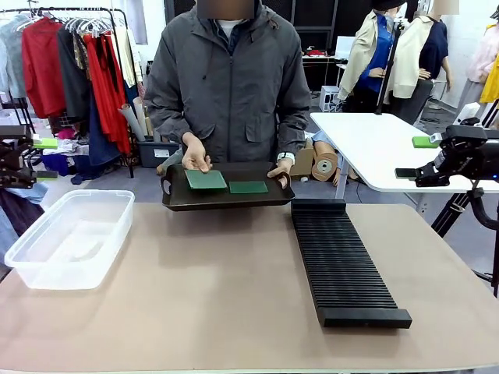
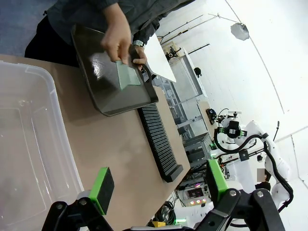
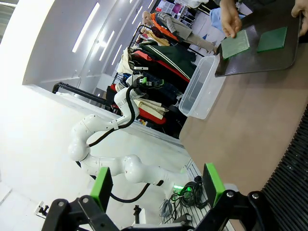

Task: Sort PCBs into racks and boxes based on the side picked up.
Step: Pick up the Blank PCB handed by the Human.

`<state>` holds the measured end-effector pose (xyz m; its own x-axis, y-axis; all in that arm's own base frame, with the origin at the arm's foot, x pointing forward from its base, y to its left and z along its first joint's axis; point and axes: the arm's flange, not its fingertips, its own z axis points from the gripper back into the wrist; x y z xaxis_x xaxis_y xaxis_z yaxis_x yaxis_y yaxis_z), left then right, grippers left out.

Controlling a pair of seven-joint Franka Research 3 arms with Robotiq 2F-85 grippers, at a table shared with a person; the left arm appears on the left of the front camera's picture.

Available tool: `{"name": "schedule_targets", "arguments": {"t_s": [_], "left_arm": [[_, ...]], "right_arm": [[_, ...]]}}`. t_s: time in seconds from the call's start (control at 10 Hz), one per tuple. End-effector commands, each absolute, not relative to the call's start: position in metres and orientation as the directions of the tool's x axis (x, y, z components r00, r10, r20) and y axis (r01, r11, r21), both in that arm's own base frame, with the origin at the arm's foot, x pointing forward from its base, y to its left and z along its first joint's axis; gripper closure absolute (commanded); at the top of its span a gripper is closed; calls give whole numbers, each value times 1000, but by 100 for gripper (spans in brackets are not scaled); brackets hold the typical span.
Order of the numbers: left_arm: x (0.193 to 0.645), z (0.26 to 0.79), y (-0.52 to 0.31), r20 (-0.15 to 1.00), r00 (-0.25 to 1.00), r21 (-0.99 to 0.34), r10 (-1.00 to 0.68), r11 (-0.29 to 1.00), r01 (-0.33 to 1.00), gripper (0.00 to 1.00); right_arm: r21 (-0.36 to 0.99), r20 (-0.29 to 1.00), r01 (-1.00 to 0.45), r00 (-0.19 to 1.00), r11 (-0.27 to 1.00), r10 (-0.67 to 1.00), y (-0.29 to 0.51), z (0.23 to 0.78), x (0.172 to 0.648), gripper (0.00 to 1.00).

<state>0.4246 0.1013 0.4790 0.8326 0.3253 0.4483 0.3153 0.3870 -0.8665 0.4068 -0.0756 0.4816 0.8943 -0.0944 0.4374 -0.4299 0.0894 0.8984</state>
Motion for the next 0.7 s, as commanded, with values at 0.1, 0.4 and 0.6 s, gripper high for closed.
{"name": "schedule_targets", "arguments": {"t_s": [0.1, 0.4, 0.6], "left_arm": [[425, 481, 103, 445, 836, -867, 321, 388, 312, 0], [425, 481, 103, 445, 836, -867, 321, 388, 312, 0], [425, 481, 103, 445, 836, -867, 321, 388, 312, 0]], "right_arm": [[896, 443, -437, 891, 77, -95, -76, 483, 406, 0], [896, 443, -437, 891, 77, -95, -76, 483, 406, 0], [896, 443, -437, 891, 77, -95, -76, 483, 406, 0]]}}
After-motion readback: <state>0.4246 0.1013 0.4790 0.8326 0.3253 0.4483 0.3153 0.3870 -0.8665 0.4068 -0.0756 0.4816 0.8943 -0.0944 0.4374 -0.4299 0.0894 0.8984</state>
